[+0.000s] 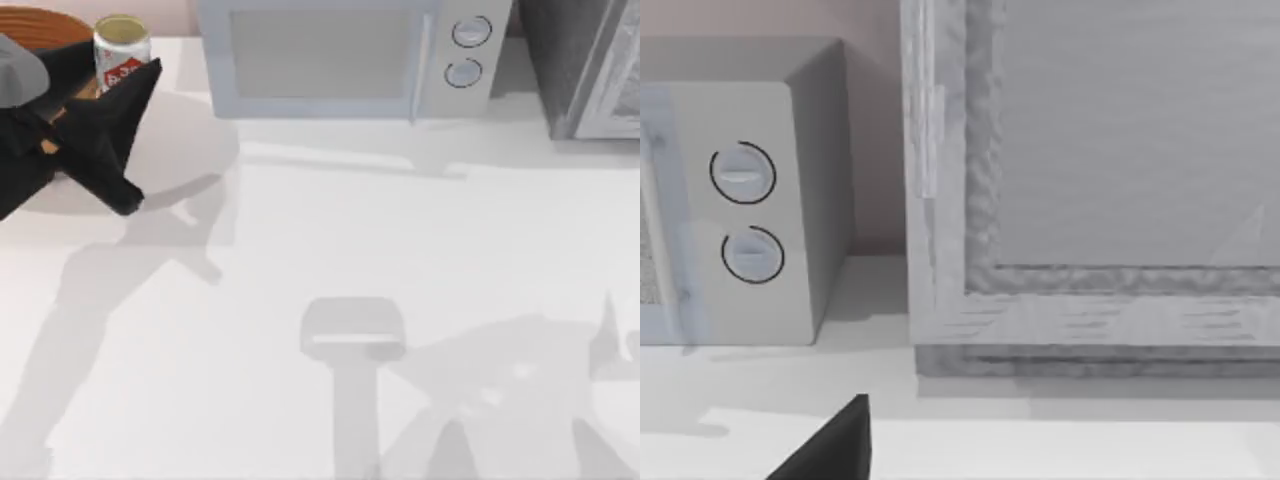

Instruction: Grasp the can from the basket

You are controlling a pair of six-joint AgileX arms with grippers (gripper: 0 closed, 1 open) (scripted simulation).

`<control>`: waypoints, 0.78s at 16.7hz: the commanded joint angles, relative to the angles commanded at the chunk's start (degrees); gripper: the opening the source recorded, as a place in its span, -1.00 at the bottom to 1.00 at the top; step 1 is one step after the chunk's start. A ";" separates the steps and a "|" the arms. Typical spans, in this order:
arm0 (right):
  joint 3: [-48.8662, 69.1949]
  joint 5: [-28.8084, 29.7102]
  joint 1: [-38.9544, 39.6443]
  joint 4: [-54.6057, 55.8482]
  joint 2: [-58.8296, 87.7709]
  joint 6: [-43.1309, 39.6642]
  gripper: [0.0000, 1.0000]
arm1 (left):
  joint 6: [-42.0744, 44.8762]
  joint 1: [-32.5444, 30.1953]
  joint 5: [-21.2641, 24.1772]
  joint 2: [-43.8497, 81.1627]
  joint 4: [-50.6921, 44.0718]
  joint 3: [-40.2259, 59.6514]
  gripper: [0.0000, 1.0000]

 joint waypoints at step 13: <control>0.00 0.00 0.00 0.00 0.00 0.00 1.00 | 1.45 -3.21 18.69 38.66 20.23 13.17 -1.00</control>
